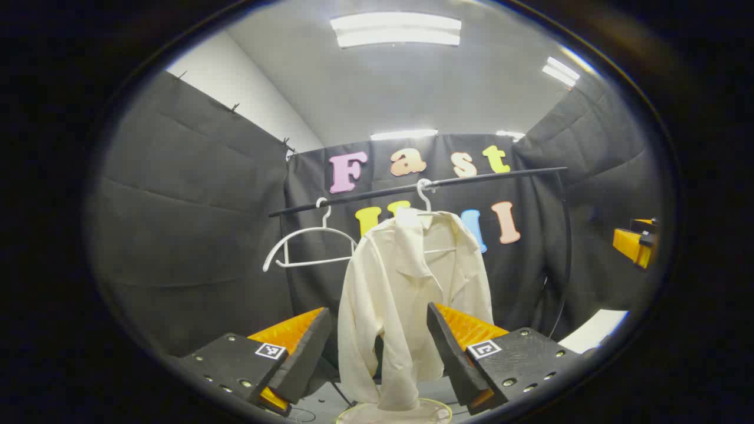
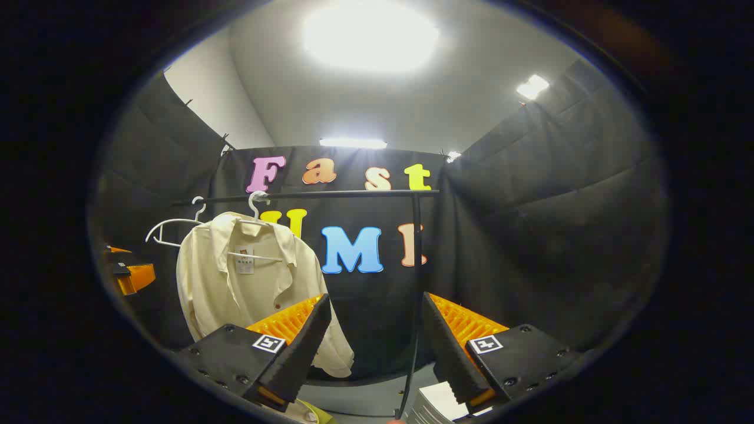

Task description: Grasp the clothes on the hanger with both hands and then place them into the laundry hamper below.

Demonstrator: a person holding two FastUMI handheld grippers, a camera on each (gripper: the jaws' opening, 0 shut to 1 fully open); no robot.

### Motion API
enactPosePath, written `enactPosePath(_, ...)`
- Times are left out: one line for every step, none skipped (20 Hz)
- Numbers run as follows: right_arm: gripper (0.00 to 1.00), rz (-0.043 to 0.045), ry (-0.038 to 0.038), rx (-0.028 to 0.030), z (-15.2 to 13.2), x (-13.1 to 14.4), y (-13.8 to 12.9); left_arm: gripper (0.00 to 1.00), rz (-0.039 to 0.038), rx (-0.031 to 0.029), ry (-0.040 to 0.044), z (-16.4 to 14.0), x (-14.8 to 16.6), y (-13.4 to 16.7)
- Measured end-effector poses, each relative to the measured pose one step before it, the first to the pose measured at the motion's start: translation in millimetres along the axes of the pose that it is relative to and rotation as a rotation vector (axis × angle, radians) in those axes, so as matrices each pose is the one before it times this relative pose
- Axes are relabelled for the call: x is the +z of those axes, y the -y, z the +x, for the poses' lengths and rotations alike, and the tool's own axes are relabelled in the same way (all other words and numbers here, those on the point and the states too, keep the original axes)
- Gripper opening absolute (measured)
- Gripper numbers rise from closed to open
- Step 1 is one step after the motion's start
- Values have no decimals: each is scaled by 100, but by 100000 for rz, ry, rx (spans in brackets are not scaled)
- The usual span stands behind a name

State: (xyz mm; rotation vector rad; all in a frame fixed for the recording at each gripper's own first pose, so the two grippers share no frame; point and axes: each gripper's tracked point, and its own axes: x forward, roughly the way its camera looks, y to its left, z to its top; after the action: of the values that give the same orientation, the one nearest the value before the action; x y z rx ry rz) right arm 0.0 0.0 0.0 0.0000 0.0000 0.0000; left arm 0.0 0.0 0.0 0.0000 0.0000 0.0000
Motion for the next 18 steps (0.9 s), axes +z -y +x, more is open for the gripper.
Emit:
enactPosePath(97, 330, -61, 206, 89, 24, -186, 95, 314, 123, 333, 255, -48, -18)
enactPosePath(97, 99, -286, 309, 26, -41, -198, 95, 118, 243, 468, 175, 119, -9)
enactPosePath(97, -113, -240, 182, 96, -59, -135, 95, -166, 85, 271, -225, -39, -40)
enactPosePath(97, -173, -421, 100, -10, -98, -15, 95, -16, 81, 165, -78, 97, 19)
enactPosePath(96, -35, -291, -30, 84, -36, -50, 95, 140, 285, 226, -236, -5, -213)
enactPosePath(96, 160, -317, 59, -105, -138, -47, 95, 244, 150, 296, -131, 135, -128)
enactPosePath(97, 196, -274, 209, 24, -28, -116, 95, 184, 125, 309, -472, 105, -154)
enactPosePath(98, 104, -169, 51, 10, -74, -30, 95, 189, 107, 171, -210, 259, -73)
enactPosePath(97, -90, -50, 33, 72, 30, -30, 95, 153, 173, 49, -387, 100, -144)
enactPosePath(97, -33, 65, -60, -83, -17, -22, 95, 9, 148, 53, -140, 165, -119)
enactPosePath(96, -44, 35, 122, 83, 59, -63, 95, 42, 257, 69, -77, 52, -43)
enactPosePath(96, -53, 4, 33, 44, -62, 32, 95, 128, 293, 259, -33, 86, -111)
enactPosePath(97, -99, -93, 6, 102, -7, -21, 95, 244, 228, 117, 58, -14, 23)
enactPosePath(97, 90, -5, 81, 50, 51, -51, 95, 216, 248, 244, 230, 15, 71)
enactPosePath(97, 278, 47, 238, 129, 92, -100, 95, 38, 288, 255, 124, 111, 145)
enactPosePath(97, 348, 61, 495, 101, 53, -150, 95, -156, 332, 259, 203, 45, 103)
enactPosePath(97, 335, 151, 788, 204, 136, -297, 95, -360, 242, 345, 275, 21, 177)
enactPosePath(97, 154, 121, 1138, 279, 77, -257, 95, -296, 311, -35, 260, 84, 222)
